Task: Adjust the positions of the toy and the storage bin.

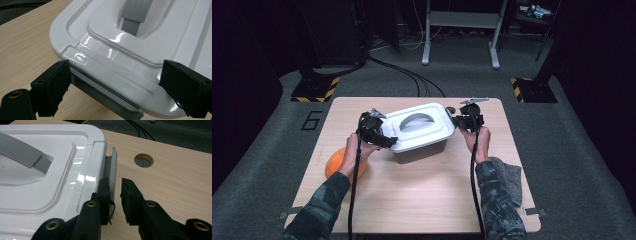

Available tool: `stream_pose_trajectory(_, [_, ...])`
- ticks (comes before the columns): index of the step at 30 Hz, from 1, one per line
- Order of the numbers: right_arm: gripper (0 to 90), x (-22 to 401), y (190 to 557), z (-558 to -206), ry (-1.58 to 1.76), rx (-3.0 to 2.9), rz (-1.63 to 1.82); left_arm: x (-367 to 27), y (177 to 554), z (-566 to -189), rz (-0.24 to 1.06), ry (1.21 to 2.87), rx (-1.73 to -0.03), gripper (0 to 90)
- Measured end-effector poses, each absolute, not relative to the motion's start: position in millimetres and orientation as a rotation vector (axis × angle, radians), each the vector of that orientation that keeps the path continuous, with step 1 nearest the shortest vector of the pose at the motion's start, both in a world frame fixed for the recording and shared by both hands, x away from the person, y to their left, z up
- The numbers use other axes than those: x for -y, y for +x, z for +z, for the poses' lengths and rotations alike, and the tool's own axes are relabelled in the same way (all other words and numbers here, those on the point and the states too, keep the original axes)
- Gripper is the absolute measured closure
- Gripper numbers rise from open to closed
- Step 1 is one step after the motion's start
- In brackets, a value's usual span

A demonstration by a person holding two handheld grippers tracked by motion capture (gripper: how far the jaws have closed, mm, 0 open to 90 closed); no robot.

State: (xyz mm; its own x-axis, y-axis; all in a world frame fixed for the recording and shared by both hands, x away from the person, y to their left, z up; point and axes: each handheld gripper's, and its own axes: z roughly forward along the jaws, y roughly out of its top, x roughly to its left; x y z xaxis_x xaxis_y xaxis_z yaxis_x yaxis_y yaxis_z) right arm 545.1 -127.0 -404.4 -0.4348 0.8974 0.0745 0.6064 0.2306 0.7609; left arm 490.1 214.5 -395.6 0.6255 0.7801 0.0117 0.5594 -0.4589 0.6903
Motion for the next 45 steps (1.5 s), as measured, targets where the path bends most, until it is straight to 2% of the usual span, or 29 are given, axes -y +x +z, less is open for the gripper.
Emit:
stream_pose_trajectory(5, [83.5, 127.2, 544.2, -410.2, 1.446, -2.117, 1.054, -217.2, 492.6, -396.5, 0.419, 2.182, -1.041, 9.7])
stream_pose_trajectory(9, [83.7, 131.6, 541.4, -413.2, 1.435, -2.125, 1.059, -217.5, 493.9, -396.4, 0.428, 2.180, -1.037, 9.4])
stream_pose_trajectory(15, [73.5, 136.5, 542.2, -411.3, 1.442, -2.125, 1.106, -216.3, 484.1, -390.6, 0.428, 2.142, -1.024, 7.9])
stream_pose_trajectory(18, [73.1, 136.2, 547.0, -410.7, 1.448, -2.133, 1.133, -211.9, 477.3, -388.4, 0.431, 2.150, -0.996, 7.8])
stream_pose_trajectory(26, [81.1, 133.0, 554.1, -417.5, 1.441, -2.161, 1.086, -205.1, 472.9, -393.9, 0.437, 2.160, -0.989, 7.6])
stream_pose_trajectory(38, [82.7, 135.5, 547.6, -416.7, 1.473, -2.150, 1.069, -215.4, 481.3, -400.3, 0.395, 2.141, -1.027, 7.4])
stream_pose_trajectory(45, [82.3, 141.2, 541.5, -417.0, 1.481, -2.140, 1.072, -210.8, 485.3, -400.4, 0.443, 2.164, -1.020, 7.3])
